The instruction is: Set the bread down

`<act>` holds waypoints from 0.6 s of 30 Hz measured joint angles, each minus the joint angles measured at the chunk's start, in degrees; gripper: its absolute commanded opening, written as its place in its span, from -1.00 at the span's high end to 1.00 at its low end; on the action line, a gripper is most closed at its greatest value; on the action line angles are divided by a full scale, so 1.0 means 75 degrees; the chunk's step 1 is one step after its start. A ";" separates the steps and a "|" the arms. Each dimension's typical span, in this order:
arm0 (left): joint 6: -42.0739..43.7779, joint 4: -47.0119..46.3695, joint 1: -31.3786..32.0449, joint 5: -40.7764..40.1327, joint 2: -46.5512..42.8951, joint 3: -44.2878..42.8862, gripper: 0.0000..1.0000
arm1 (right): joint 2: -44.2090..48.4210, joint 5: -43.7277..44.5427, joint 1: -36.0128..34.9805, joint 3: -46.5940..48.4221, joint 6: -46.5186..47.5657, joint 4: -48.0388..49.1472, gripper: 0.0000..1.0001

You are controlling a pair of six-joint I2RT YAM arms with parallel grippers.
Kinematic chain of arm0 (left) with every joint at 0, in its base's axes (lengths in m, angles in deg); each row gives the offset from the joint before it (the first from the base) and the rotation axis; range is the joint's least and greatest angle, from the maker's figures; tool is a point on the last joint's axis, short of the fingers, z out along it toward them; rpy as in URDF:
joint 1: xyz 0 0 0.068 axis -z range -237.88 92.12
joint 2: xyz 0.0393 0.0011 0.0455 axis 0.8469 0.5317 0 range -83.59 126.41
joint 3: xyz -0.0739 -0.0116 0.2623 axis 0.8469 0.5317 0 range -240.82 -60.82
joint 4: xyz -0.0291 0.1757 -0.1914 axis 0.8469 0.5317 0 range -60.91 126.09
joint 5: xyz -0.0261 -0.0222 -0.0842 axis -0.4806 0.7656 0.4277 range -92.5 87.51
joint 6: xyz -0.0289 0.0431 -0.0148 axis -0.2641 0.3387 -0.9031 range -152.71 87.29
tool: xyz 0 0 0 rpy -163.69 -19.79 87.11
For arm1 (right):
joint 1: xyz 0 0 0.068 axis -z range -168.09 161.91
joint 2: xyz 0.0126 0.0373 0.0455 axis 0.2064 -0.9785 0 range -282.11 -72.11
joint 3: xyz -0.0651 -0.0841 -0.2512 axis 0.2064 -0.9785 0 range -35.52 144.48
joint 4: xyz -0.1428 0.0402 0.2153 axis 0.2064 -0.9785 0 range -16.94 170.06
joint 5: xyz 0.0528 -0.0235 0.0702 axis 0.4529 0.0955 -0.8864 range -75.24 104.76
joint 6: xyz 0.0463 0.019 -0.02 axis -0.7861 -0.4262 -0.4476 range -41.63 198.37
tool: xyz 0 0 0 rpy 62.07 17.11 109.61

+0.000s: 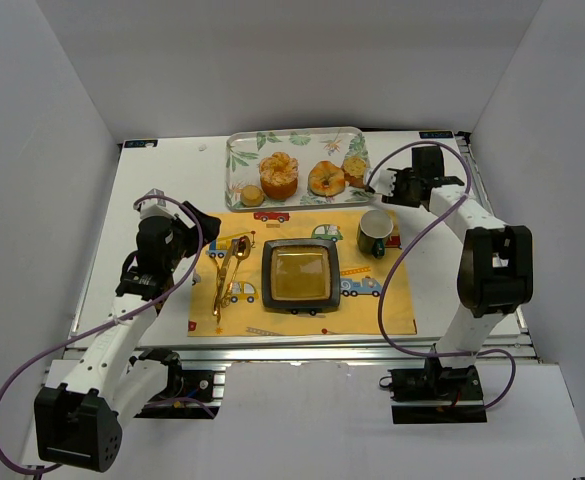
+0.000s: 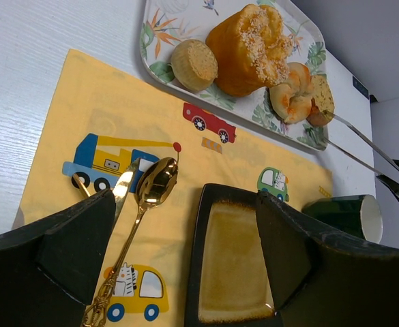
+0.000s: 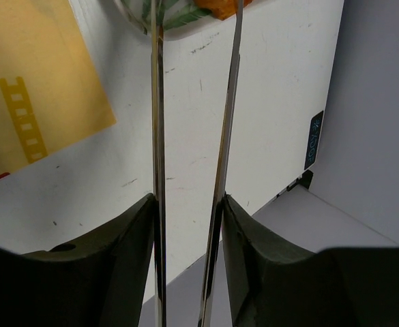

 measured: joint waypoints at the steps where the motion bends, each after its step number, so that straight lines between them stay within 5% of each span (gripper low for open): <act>1: -0.0006 0.0000 0.0000 0.0000 0.0000 0.0000 -0.84 | 0.0058 0.0012 -0.0003 -0.0108 0.0073 0.0128 0.08; 18: -0.0079 0.0000 0.0000 0.0000 -0.0073 0.0000 -0.85 | 0.0201 0.0382 -0.0009 -0.0364 0.0283 0.0970 0.13</act>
